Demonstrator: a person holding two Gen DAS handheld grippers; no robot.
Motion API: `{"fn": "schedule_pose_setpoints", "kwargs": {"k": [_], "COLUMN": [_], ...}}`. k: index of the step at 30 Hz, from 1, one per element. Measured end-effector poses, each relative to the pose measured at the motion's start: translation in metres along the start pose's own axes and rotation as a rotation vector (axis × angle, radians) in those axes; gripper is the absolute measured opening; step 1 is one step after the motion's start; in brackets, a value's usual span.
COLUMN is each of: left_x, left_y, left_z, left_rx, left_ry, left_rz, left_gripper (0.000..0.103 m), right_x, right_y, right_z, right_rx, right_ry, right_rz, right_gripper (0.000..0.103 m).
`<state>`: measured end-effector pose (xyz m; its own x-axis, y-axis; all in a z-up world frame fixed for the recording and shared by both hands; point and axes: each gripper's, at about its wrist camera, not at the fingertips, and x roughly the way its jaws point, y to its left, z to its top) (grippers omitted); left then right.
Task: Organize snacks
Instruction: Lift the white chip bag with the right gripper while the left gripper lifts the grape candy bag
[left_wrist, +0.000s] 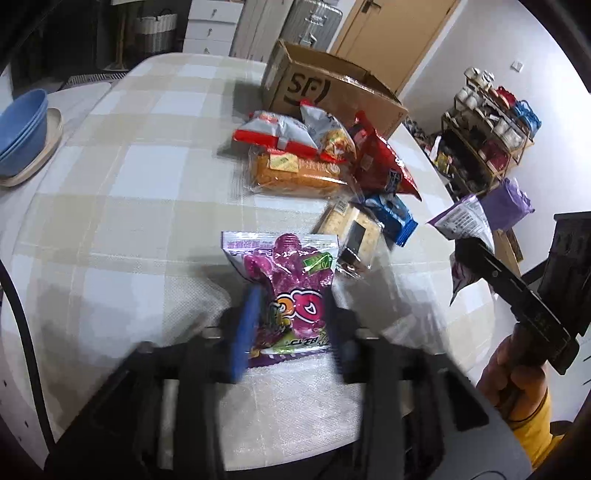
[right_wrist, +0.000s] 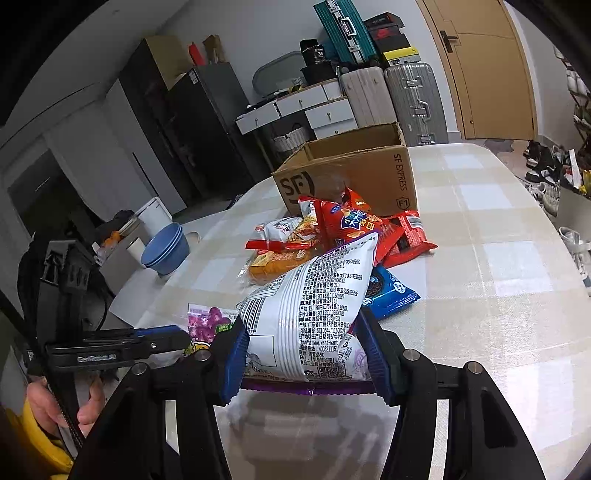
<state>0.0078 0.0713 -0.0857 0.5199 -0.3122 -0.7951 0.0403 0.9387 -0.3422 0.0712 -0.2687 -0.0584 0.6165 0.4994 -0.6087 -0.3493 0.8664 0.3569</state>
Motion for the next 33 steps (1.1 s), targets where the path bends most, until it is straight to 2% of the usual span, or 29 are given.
{"fn": "schedule_pose_setpoints", "kwargs": {"k": [2, 5, 10, 12, 15, 16, 18, 26, 33], "left_x": [-0.002, 0.002, 0.024, 0.034, 0.05, 0.048, 0.048, 0.041, 0.029], "left_y": [0.003, 0.003, 0.002, 0.003, 0.006, 0.003, -0.003, -0.006, -0.001], "left_z": [-0.001, 0.003, 0.006, 0.006, 0.005, 0.004, 0.004, 0.001, 0.002], "left_rx": [-0.035, -0.041, -0.028, -0.029, -0.035, -0.009, 0.027, 0.037, 0.013], "left_ry": [-0.012, -0.026, 0.021, 0.03, 0.066, 0.044, 0.049, 0.045, 0.031], "left_rz": [0.01, 0.018, 0.025, 0.041, 0.016, 0.015, 0.006, -0.044, -0.084], "left_gripper": [0.081, 0.081, 0.078, 0.063, 0.041, 0.035, 0.032, 0.014, 0.013], "right_x": [0.001, 0.002, -0.002, -0.001, 0.001, 0.001, 0.002, 0.004, 0.002], "right_y": [0.0, 0.003, 0.007, 0.006, 0.005, 0.004, 0.003, 0.004, 0.004], "right_z": [0.0, -0.002, -0.002, -0.003, -0.005, -0.006, -0.006, -0.008, -0.008], "right_rx": [0.008, 0.001, -0.014, -0.008, -0.004, -0.003, 0.003, 0.01, 0.012], "right_ry": [0.002, 0.006, -0.004, -0.002, 0.006, 0.009, 0.011, 0.018, 0.013], "right_rz": [0.004, 0.012, 0.013, 0.014, 0.016, 0.016, 0.017, 0.022, 0.02], "right_gripper": [0.057, 0.057, 0.057, 0.057, 0.057, 0.057, 0.057, 0.057, 0.057]}}
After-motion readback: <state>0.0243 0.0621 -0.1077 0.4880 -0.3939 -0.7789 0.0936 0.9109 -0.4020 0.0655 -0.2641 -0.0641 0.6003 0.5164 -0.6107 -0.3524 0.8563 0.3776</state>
